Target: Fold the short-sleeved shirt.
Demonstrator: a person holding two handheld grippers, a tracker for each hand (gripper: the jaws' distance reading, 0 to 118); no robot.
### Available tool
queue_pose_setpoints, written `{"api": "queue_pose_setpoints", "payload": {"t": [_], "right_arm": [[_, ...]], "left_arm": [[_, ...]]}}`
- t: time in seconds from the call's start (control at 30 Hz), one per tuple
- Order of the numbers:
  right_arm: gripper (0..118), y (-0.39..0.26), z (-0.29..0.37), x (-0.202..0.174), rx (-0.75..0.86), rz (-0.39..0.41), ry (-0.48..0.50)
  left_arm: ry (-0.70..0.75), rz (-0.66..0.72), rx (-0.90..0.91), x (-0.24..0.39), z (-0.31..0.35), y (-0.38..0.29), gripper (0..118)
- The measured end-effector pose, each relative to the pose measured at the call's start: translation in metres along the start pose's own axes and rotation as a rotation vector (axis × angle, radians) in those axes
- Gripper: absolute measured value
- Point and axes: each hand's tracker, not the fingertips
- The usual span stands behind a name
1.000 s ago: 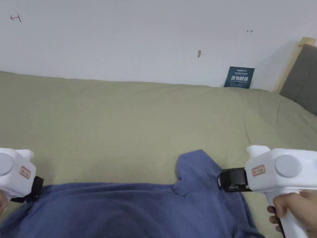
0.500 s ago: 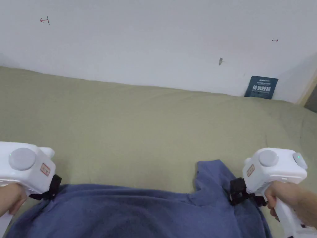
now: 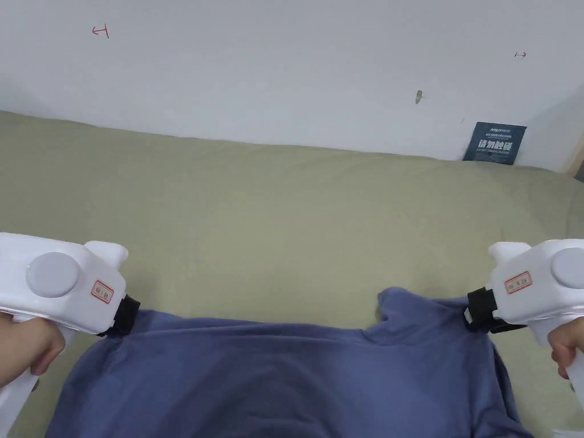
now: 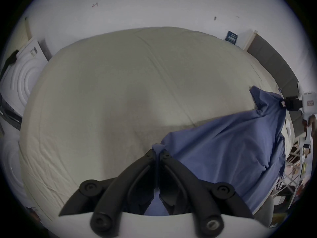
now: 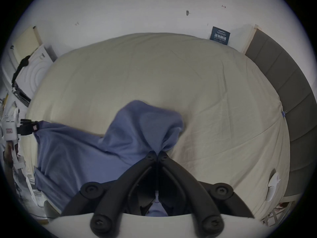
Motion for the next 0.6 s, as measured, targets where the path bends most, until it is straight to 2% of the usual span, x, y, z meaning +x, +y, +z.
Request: {"api": "queue_pose_setpoints", "payload": {"t": [0.1,0.3,0.43,0.6], "right_arm": [[2,-0.019,0.028,-0.008,0.04,0.026,0.006],[2,-0.055,0.077,0.004,0.086,0.013,0.039],[2,-0.096,0.12,0.007,0.131,0.012,0.06],[2,-0.156,0.139,0.007,0.116,-0.008,0.074]], "left_arm": [[-0.048,0.009,0.05,-0.003,0.03,-0.011,2],[-0.049,-0.077,0.11,-0.003,0.095,-0.052,2],[-0.064,-0.077,0.138,-0.008,0.133,-0.093,2],[-0.093,-0.044,0.124,-0.008,0.149,-0.15,2]]}}
